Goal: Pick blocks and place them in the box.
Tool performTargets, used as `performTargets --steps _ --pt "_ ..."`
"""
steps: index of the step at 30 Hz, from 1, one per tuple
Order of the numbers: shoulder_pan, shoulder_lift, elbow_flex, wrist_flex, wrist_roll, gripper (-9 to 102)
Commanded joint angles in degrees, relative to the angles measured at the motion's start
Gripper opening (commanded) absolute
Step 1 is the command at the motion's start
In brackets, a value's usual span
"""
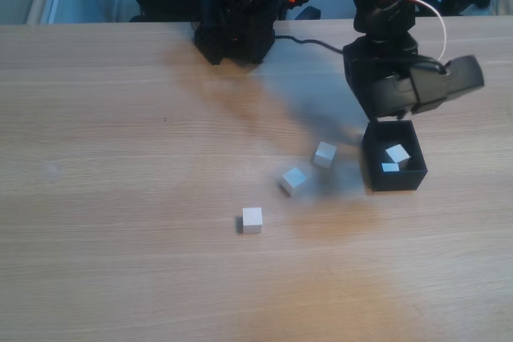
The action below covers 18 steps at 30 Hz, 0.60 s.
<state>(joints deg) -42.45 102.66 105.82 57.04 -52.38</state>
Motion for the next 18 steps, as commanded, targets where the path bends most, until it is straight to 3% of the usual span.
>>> performTargets --steps 1,11,18 --pt "3.69 5.10 0.18 2.20 -0.79 7" --pt "12.39 22.06 22.32 2.29 -14.33 10" --pt "14.33 19.95 22.24 -1.41 -1.76 11"
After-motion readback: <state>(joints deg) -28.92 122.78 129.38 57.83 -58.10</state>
